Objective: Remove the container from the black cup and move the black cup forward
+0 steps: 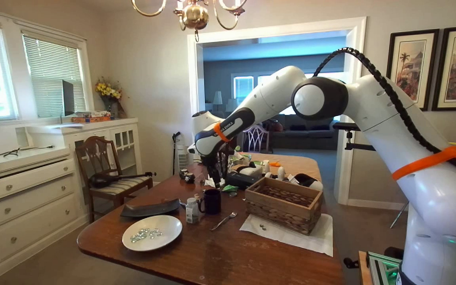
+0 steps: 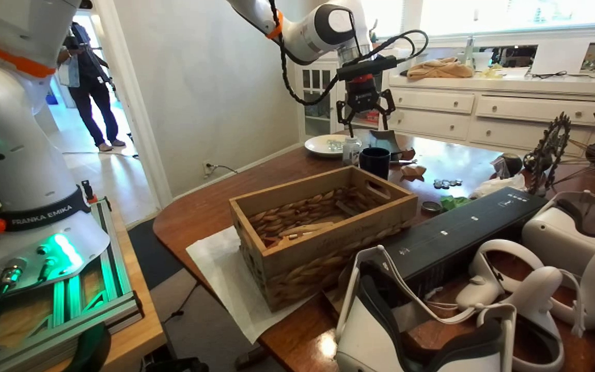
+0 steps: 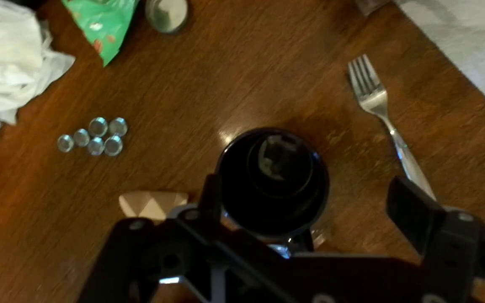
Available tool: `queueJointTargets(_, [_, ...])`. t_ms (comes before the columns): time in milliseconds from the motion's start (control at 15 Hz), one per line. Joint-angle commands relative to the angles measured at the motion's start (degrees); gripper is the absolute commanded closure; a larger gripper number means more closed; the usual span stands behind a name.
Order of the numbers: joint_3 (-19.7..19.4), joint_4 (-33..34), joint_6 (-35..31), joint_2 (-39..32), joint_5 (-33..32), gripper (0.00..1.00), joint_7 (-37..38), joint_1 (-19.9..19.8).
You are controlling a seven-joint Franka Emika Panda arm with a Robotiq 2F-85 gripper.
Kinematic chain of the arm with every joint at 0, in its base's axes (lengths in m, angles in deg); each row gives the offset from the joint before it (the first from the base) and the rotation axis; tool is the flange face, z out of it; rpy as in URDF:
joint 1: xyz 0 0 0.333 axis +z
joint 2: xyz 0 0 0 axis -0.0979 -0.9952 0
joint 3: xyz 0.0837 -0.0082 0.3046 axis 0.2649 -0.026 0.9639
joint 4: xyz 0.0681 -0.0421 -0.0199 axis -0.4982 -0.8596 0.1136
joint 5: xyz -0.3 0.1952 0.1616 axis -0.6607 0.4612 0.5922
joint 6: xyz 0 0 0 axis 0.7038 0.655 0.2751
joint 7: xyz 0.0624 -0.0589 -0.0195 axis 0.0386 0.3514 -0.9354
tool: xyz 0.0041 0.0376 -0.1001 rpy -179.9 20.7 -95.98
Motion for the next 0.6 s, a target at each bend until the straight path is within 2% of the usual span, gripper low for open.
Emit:
queueJointTargets(0, [2.3, -0.5, -6.4, 1.6, 0.6, 0.0, -8.9, -1.3])
queueJointTargets(267, [5.9, -0.9, -11.8, 1.4, 5.2, 0.0, -20.9, -3.5])
queueJointTargets(533, [9.4, 0.2, -9.7, 0.3, 11.9, 0.0, -34.9, -5.9])
